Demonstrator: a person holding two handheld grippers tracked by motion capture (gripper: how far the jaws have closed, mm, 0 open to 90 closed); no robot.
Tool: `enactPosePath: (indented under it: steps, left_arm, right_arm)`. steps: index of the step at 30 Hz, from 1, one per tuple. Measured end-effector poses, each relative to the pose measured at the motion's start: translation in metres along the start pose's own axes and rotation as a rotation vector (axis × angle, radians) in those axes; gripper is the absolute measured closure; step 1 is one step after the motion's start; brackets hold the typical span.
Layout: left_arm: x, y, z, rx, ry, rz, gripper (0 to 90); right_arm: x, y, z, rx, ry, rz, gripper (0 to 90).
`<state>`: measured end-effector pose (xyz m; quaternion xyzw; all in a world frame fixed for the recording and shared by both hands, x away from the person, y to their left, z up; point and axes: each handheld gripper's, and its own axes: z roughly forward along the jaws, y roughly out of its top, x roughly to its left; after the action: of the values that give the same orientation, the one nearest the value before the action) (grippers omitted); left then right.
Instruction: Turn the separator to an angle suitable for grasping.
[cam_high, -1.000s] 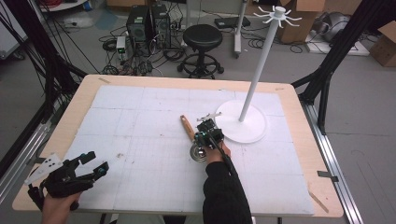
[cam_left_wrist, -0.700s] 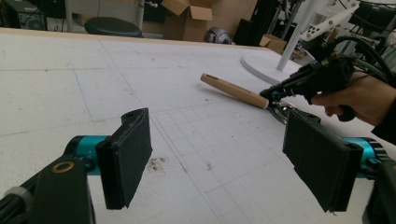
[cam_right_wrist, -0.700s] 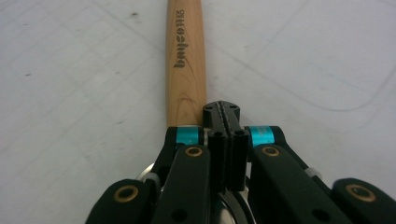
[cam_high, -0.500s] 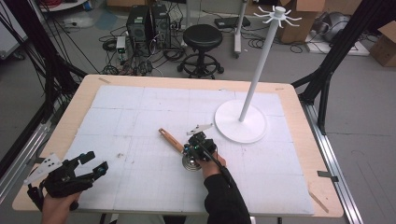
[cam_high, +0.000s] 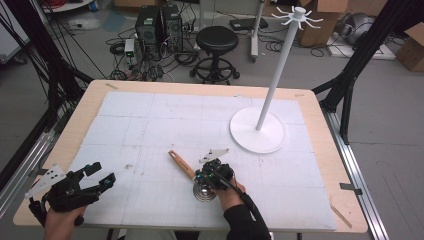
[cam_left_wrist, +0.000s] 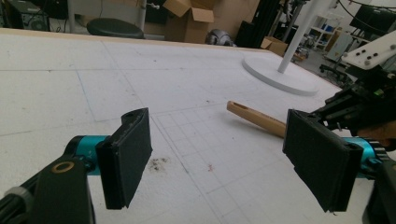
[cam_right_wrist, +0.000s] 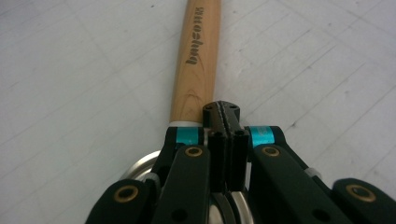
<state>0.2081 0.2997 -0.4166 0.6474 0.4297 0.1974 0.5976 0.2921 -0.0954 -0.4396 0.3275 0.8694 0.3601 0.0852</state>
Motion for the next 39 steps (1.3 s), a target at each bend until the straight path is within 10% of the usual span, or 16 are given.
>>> enactPosePath:
  steps: [9, 19, 28, 30, 39]
  left_arm:
    - [0.0, 0.0, 0.0, 0.003, -0.003, 0.001, 24.0]
    - [-0.003, 0.0, 0.0, -0.005, -0.026, 0.01, 24.1]
    - [-0.005, 0.001, -0.001, -0.017, -0.045, 0.016, 24.1]
    - [-0.005, 0.002, -0.001, -0.018, -0.052, 0.024, 24.0]
    - [-0.004, 0.001, -0.003, -0.021, -0.064, 0.021, 23.7]
  right_arm:
    - [0.0, -0.013, -0.031, -0.078, -0.005, 0.025, 89.7]
    - [-0.023, -0.051, -0.117, -0.313, -0.182, 0.122, 78.7]
    - [-0.035, -0.098, -0.174, -0.435, -0.375, 0.229, 26.9]
    - [-0.036, -0.104, -0.185, -0.435, -0.445, 0.189, 21.6]
    - [-0.035, -0.108, -0.195, -0.535, -0.41, 0.236, 18.1]
